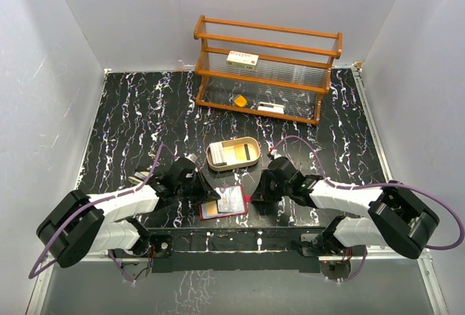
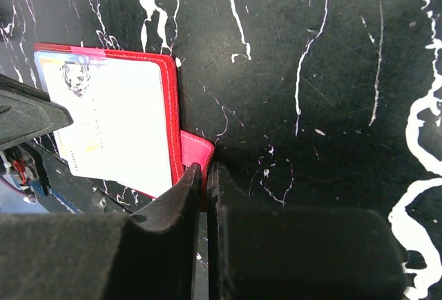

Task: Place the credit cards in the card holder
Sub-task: Insert the credit card into the card holder.

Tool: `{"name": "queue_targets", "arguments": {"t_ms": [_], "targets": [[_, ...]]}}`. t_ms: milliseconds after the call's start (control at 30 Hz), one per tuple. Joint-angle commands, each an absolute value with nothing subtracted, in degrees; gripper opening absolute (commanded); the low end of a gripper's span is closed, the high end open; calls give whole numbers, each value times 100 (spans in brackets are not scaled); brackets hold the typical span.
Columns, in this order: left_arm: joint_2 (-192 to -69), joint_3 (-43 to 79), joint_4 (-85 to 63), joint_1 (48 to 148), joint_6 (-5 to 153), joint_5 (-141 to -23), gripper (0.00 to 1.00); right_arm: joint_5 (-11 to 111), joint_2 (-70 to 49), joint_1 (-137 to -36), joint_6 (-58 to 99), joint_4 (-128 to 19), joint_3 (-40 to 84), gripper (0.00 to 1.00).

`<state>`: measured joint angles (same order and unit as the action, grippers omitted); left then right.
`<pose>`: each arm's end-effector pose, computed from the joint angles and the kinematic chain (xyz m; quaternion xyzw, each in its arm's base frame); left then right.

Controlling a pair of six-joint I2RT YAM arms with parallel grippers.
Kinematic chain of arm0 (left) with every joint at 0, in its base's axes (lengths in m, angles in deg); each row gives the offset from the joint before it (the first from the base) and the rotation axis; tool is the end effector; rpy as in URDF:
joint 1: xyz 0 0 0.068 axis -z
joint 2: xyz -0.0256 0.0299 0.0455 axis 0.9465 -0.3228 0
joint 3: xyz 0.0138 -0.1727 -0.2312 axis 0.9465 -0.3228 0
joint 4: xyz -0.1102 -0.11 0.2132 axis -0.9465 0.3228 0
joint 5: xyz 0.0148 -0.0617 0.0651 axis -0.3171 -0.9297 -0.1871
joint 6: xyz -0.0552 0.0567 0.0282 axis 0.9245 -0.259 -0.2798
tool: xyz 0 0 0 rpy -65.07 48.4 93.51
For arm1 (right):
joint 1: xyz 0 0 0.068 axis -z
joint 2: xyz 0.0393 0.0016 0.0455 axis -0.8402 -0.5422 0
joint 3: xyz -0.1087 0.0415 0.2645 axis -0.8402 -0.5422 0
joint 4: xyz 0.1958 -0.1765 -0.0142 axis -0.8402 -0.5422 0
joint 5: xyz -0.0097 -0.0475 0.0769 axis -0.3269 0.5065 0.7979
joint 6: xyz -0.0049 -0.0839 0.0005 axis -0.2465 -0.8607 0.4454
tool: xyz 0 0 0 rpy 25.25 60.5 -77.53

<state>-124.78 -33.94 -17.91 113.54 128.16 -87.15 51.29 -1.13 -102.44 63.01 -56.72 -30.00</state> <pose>0.1653 -0.1745 0.1344 -0.1331 0.8914 -0.4031 0.1586 0.1570 0.1748 0.1224 0.0093 0.9395 0.2960 0.1723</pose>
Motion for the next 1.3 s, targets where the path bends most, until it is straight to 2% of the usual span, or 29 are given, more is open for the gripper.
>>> {"name": "queue_targets", "arguments": {"t_ms": [0,267,433,567,767,1267], "targets": [[-12305,-3437,-1802,11446,12962,-8377,0,5054,140,-10287,6555,-5352,-3116,0],[-12540,-3578,-2287,11741,13142,-8219,1,5144,405,-10339,6791,-5182,-3318,0],[-12384,-3114,-1365,11796,12854,-8011,34,5093,568,-10339,6736,-5328,-3529,0],[-11912,-2855,-786,11792,12684,-7787,44,5063,731,-10339,6687,-5446,-3512,0],[-11826,-2717,-280,11801,12621,-7711,49,5098,761,-10339,6650,-5381,-3547,0],[-12450,-3233,-1574,11874,12929,-8208,52,5150,696,-10348,6718,-5234,-3612,0]]}}
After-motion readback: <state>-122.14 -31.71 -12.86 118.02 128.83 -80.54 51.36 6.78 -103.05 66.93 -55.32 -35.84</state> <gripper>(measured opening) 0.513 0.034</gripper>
